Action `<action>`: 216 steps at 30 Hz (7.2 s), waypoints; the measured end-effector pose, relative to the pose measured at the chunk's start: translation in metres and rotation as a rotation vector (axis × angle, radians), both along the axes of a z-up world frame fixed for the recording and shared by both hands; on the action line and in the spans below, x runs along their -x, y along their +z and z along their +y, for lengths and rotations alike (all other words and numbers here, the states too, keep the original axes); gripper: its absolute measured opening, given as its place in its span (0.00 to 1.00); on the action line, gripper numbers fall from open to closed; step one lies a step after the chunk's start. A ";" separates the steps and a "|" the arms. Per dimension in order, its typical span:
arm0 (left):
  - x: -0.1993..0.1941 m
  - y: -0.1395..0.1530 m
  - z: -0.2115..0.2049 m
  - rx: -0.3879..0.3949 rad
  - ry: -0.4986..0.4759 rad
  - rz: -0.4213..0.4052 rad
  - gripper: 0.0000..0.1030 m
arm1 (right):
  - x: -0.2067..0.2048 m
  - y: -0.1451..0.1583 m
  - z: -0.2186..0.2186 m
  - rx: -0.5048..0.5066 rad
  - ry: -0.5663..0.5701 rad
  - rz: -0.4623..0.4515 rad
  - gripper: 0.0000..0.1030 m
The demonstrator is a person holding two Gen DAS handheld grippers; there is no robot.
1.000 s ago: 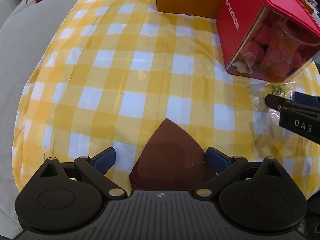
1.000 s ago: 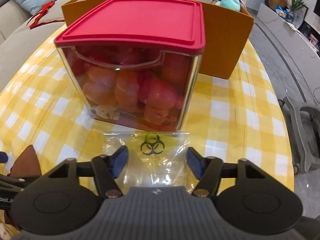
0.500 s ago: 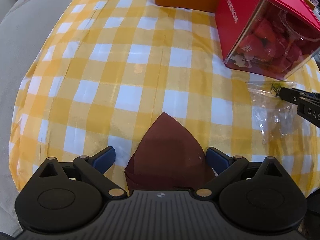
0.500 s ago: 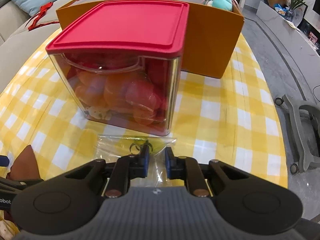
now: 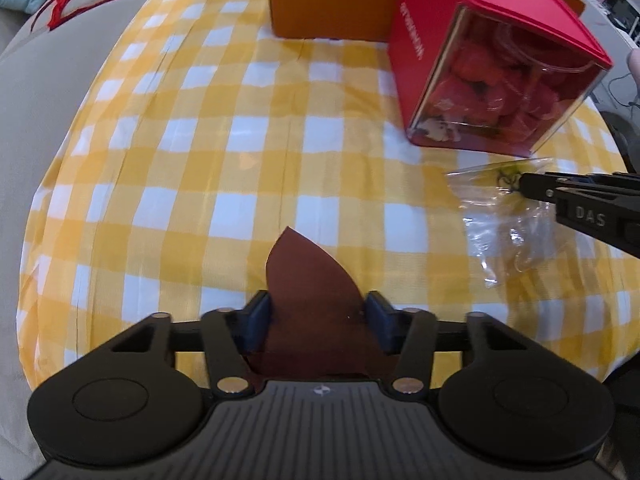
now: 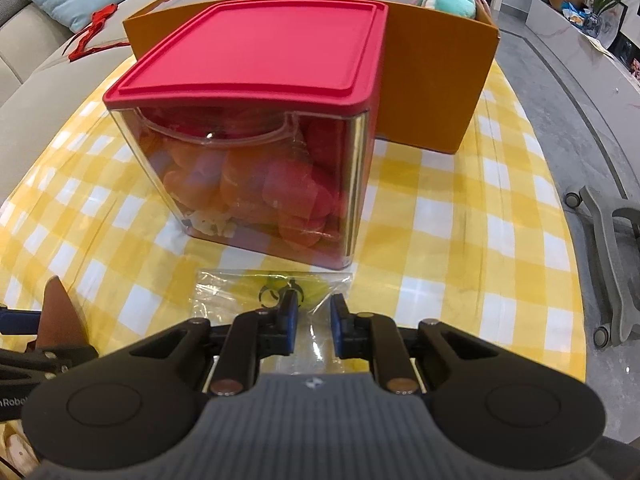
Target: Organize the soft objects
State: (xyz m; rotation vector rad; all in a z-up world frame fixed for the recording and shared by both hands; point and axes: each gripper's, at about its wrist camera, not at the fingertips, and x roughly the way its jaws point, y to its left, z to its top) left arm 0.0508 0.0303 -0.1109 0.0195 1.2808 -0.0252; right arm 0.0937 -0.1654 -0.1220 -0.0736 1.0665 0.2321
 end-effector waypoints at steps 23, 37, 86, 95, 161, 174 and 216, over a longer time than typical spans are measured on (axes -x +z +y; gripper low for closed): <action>0.000 0.038 -0.002 0.081 -0.038 -0.093 0.13 | 0.008 0.034 -0.012 -0.153 0.021 0.005 0.13; -0.003 0.063 0.021 0.120 0.078 -0.154 0.13 | 0.021 0.084 -0.019 -0.391 0.105 -0.087 0.13; -0.156 0.137 0.036 0.178 0.234 -0.347 0.13 | -0.164 0.119 -0.063 -0.515 0.120 -0.197 0.42; -0.212 0.151 0.008 0.208 0.176 -0.404 0.13 | -0.160 0.113 -0.069 -0.515 0.090 -0.180 0.42; -0.119 0.190 -0.024 0.110 0.212 -0.451 0.94 | -0.077 0.156 -0.048 -0.136 -0.097 -0.334 0.97; 0.002 0.181 -0.010 -0.005 0.202 -0.613 0.94 | 0.026 0.142 -0.037 -0.197 -0.151 -0.304 0.97; 0.050 0.106 -0.043 0.041 -0.026 -0.627 0.94 | 0.082 0.092 0.000 -0.103 -0.044 -0.388 0.93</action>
